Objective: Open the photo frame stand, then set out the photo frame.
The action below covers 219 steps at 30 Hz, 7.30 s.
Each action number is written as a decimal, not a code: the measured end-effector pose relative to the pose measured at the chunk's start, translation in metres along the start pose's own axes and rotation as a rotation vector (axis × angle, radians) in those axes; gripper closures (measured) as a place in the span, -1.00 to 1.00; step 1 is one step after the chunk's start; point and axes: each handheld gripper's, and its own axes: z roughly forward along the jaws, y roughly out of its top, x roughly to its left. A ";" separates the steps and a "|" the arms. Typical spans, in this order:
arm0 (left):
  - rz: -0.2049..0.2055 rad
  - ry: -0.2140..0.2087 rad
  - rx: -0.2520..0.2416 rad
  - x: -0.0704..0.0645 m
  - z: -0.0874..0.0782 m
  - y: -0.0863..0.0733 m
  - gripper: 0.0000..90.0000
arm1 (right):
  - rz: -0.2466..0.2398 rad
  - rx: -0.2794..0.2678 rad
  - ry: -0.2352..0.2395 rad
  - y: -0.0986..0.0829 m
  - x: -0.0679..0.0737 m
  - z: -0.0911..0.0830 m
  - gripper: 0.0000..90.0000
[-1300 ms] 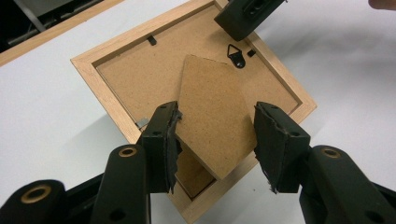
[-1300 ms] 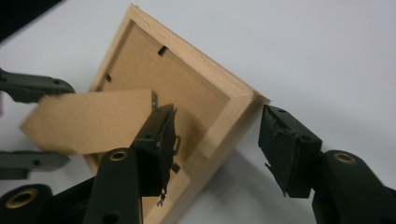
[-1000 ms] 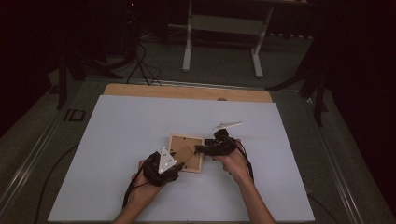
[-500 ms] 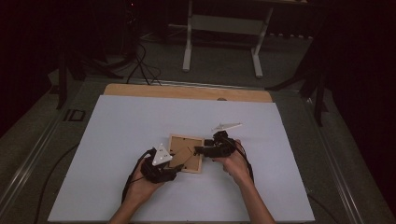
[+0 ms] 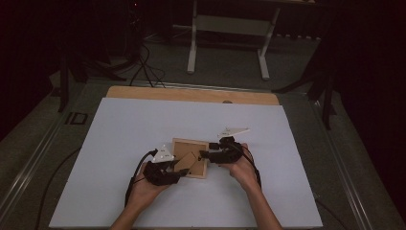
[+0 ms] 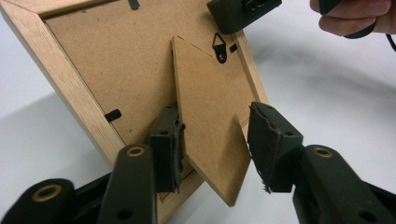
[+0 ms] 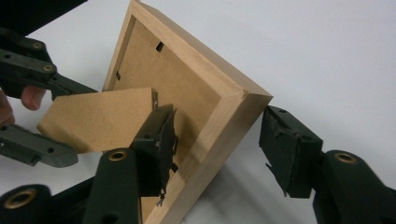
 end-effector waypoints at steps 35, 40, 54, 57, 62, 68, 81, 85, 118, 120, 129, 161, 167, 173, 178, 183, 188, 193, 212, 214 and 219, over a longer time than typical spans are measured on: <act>0.116 0.126 0.025 -0.007 0.008 0.004 0.36 | -0.070 -0.056 -0.074 0.011 0.009 -0.019 0.27; 0.175 0.158 0.020 -0.010 0.009 0.002 0.36 | -0.064 -0.043 -0.036 0.011 0.006 -0.014 0.12; 0.164 0.192 0.043 -0.003 0.014 0.001 0.36 | -0.135 -0.063 -0.062 0.013 0.016 -0.011 0.29; 0.160 0.187 0.054 -0.003 0.017 0.001 0.38 | -0.142 -0.064 -0.062 0.013 0.018 -0.012 0.29; 0.123 0.099 0.053 -0.001 0.015 0.001 0.35 | -0.171 -0.064 -0.066 0.013 0.023 -0.013 0.26; 0.103 0.064 0.062 0.000 0.012 0.001 0.38 | -0.210 -0.051 -0.070 0.012 0.029 -0.015 0.26; 0.143 0.097 0.057 -0.005 0.007 0.000 0.71 | -0.255 -0.042 -0.072 0.000 0.046 -0.020 0.21; 0.134 0.089 0.065 -0.004 0.006 -0.001 0.76 | -0.252 -0.046 -0.069 -0.004 0.048 -0.021 0.19; 0.152 0.101 0.085 -0.012 0.002 -0.009 0.51 | -0.240 -0.038 -0.019 -0.021 0.053 -0.025 -0.04; 0.151 0.103 0.079 -0.011 0.000 -0.009 0.51 | -0.237 -0.040 -0.019 -0.022 0.052 -0.026 -0.04; 0.141 0.122 0.072 -0.008 -0.011 -0.012 0.54 | -0.232 -0.041 -0.012 -0.025 0.049 -0.029 -0.06; 0.170 0.202 0.020 -0.003 -0.036 -0.011 0.99 | -0.233 -0.008 -0.034 -0.034 0.031 -0.040 0.17; 0.168 0.209 0.011 -0.004 -0.037 -0.010 0.99 | -0.219 -0.011 -0.042 -0.035 0.026 -0.040 0.33; 0.165 0.216 0.003 -0.005 -0.036 -0.009 0.99 | -0.163 -0.055 -0.139 -0.035 0.023 -0.041 0.72; 0.167 0.213 0.004 -0.006 -0.034 -0.007 0.99 | -0.128 -0.096 -0.154 -0.035 0.026 -0.034 0.99; 0.170 0.214 0.004 -0.008 -0.032 -0.007 0.99 | -0.114 -0.091 -0.161 -0.032 0.027 -0.021 1.00; 0.171 0.210 0.010 -0.009 -0.030 -0.007 0.99 | -0.104 -0.082 -0.154 -0.028 0.028 -0.009 1.00; 0.178 0.205 0.011 -0.010 -0.029 -0.006 0.99 | -0.095 -0.094 -0.143 -0.022 0.028 -0.003 1.00; 0.187 0.191 0.007 -0.013 -0.021 0.003 0.99 | -0.111 -0.094 -0.126 -0.021 0.032 -0.002 1.00; 0.186 0.187 0.007 -0.013 -0.020 0.004 0.99 | -0.114 -0.092 -0.123 -0.021 0.033 -0.002 1.00; 0.193 0.181 0.008 -0.016 -0.018 0.007 0.99 | -0.124 -0.089 -0.123 -0.022 0.036 -0.003 1.00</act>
